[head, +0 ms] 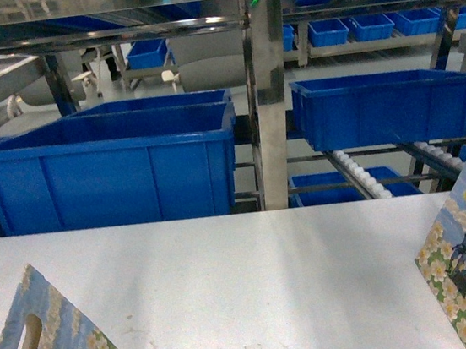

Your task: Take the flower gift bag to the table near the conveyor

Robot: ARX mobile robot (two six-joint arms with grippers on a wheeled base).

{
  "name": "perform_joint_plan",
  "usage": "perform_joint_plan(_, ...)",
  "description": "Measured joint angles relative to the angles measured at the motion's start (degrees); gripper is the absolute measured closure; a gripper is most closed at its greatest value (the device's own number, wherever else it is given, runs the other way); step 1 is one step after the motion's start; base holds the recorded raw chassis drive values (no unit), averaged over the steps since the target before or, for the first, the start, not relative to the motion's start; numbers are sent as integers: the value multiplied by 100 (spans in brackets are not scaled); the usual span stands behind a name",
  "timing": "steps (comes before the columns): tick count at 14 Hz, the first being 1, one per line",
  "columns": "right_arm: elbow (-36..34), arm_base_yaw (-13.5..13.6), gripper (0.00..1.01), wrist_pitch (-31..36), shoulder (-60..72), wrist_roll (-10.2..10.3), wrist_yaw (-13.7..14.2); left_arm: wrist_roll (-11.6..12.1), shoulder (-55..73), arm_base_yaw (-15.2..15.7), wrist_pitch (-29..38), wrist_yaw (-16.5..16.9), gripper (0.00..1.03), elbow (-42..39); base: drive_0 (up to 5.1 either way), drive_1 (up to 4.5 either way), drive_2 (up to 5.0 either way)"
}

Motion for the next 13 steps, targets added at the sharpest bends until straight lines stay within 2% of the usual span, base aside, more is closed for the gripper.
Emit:
perform_joint_plan(3, 0, 0, 97, 0, 0, -9, 0, -2, 0, 0, -2, 2, 100, 0, 0, 0, 0)
perform_joint_plan(9, 0, 0, 11, 2, 0, -9, 0, 0, 0, 0, -2, 0, 15, 0, 0, 0, 0)
perform_joint_plan(11, 0, 0, 2, 2, 0, -9, -2, 0, 0, 0, -2, 0, 6, 0, 0, 0, 0)
perform_joint_plan(13, 0, 0, 2, 0, 0, -7, 0, 4, 0, 0, -2, 2, 3, 0, 0, 0, 0)
